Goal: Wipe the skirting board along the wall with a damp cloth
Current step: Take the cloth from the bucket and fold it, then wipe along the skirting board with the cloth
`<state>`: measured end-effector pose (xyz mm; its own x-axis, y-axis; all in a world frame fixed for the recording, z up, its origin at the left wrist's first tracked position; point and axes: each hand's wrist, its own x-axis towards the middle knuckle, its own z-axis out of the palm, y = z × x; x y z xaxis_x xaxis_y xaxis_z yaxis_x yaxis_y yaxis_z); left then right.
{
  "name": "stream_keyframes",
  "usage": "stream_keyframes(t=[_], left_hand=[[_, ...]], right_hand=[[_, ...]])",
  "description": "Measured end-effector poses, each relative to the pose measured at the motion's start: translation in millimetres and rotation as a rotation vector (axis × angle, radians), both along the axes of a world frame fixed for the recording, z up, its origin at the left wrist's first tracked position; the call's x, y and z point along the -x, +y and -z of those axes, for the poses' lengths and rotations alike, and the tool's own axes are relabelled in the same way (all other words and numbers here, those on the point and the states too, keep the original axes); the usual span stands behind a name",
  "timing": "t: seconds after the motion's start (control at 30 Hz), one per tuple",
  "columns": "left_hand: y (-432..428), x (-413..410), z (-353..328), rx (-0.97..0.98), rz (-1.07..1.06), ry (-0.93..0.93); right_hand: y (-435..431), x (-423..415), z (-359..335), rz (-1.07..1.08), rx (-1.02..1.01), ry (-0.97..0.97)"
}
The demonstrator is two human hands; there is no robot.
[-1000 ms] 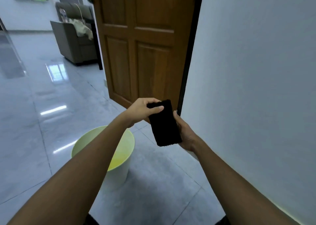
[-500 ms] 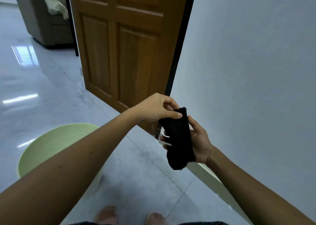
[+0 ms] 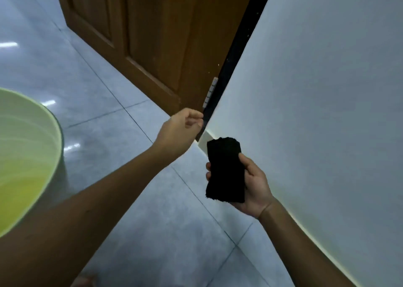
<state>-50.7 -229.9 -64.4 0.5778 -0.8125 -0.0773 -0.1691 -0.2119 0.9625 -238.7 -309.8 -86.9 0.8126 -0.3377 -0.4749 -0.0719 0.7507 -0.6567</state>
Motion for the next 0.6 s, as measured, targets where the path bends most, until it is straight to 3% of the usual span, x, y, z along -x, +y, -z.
stream_keyframes(t=[0.07, 0.17, 0.3, 0.47, 0.6], left_hand=[[14, 2, 46, -0.125, -0.048, -0.08], [49, 8, 107, -0.374, 0.121, -0.241], [78, 11, 161, -0.661, 0.25, -0.476], [76, 14, 193, -0.74, 0.364, -0.73], [63, 18, 204, -0.763, 0.439, -0.808]], right_hand=[[-21, -9, 9, -0.037, 0.216, 0.239], [-39, -25, 17, -0.143, 0.54, 0.57], [-52, -56, 30, -0.268, 1.139, 0.725], [-65, -105, 59, -0.497, 1.961, 0.961], [-65, -123, 77, -0.751, 2.436, 1.16]])
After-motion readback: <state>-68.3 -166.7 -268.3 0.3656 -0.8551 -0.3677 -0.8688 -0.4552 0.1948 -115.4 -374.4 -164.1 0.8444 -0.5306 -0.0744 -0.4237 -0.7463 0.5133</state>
